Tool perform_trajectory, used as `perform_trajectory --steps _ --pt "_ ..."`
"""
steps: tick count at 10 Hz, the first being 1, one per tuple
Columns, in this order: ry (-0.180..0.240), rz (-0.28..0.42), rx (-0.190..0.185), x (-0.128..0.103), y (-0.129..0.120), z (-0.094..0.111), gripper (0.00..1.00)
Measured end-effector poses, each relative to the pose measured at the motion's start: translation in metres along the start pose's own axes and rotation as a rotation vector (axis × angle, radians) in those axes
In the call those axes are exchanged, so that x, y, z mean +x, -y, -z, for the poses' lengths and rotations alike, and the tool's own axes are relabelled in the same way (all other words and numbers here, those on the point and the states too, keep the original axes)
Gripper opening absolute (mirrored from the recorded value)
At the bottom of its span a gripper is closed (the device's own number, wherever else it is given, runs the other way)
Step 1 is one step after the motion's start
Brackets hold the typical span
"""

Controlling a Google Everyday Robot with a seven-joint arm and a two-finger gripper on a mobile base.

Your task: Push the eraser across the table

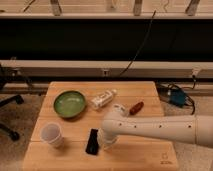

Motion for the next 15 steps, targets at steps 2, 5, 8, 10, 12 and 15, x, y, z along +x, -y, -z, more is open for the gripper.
perform_trajectory --steps 2,5,8,10,12,15 --pt "-0.007 0.014 -0.006 0.002 0.015 0.0 0.0" --pt "-0.012 0.036 -0.012 0.002 0.029 0.0 0.0" --pt "-0.015 0.05 -0.016 0.005 0.042 0.001 0.0" --pt "-0.018 0.064 -0.021 0.005 0.05 0.0 0.0" --pt "-0.02 0.075 -0.023 0.003 0.055 0.0 0.0" --pt "-0.022 0.086 -0.026 0.002 0.06 -0.002 0.0"
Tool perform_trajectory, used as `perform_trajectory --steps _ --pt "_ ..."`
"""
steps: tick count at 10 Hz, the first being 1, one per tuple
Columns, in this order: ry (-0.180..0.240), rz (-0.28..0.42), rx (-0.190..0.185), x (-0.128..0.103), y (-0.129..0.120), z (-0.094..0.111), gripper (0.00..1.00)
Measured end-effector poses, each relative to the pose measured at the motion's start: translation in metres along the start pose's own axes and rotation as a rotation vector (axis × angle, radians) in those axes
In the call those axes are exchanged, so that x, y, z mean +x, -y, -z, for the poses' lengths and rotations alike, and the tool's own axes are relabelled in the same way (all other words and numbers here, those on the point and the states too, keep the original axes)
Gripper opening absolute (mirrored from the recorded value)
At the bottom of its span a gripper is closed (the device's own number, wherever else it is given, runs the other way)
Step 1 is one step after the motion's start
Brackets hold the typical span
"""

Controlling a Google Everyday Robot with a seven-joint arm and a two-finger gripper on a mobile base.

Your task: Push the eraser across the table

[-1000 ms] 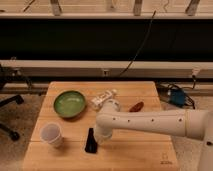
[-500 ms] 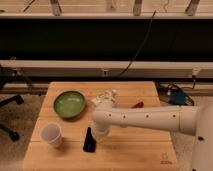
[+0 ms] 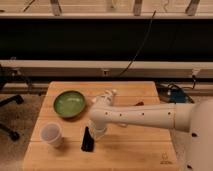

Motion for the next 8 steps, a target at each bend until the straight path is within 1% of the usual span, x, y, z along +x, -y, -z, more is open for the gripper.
perform_trajectory --steps 8 --pt "-0.007 0.024 -0.007 -0.003 0.012 -0.004 0.0"
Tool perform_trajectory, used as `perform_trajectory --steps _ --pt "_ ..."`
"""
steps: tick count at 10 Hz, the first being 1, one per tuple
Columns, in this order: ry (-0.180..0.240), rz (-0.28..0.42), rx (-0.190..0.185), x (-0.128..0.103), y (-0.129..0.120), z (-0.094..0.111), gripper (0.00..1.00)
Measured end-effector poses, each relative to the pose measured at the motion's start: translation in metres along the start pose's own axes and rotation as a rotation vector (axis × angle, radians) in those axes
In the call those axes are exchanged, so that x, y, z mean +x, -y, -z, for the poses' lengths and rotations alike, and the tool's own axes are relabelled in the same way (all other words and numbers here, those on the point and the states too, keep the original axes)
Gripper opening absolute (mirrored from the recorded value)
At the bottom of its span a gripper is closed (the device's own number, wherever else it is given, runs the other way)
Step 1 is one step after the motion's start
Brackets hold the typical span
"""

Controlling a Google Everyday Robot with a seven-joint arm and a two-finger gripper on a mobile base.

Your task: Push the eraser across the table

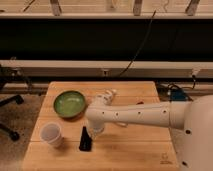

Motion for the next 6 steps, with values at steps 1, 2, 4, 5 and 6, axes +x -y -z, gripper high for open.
perform_trajectory --steps 1,2,4,5,6 --pt "0.0 0.005 -0.001 -0.001 0.0018 -0.0005 0.0" --pt "-0.002 0.013 -0.003 -0.0025 0.0049 -0.001 0.0" --pt "-0.004 0.028 -0.007 -0.0038 0.0081 -0.0016 0.0" --pt "-0.006 0.032 -0.009 -0.0034 0.0083 -0.0015 0.0" --pt "-0.006 0.036 -0.011 -0.0045 0.0096 -0.002 0.0"
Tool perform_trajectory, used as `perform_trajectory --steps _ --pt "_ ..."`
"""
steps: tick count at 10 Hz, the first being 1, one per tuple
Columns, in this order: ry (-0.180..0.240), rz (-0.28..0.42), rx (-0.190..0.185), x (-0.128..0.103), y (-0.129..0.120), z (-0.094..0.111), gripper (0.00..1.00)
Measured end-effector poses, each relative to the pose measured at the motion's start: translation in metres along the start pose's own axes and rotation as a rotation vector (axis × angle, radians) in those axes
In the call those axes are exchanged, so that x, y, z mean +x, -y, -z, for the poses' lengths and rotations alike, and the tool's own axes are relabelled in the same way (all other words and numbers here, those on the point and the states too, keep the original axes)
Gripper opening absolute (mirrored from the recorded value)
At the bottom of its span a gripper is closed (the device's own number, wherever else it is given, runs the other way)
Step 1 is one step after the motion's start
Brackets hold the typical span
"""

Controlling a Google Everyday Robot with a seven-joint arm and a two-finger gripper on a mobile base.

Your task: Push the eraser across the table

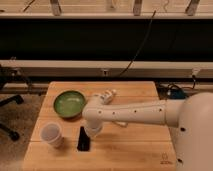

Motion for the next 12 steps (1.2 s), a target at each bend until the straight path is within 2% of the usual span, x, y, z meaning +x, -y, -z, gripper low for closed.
perform_trajectory --steps 12 --pt "-0.019 0.067 -0.015 -0.003 0.022 -0.001 0.0"
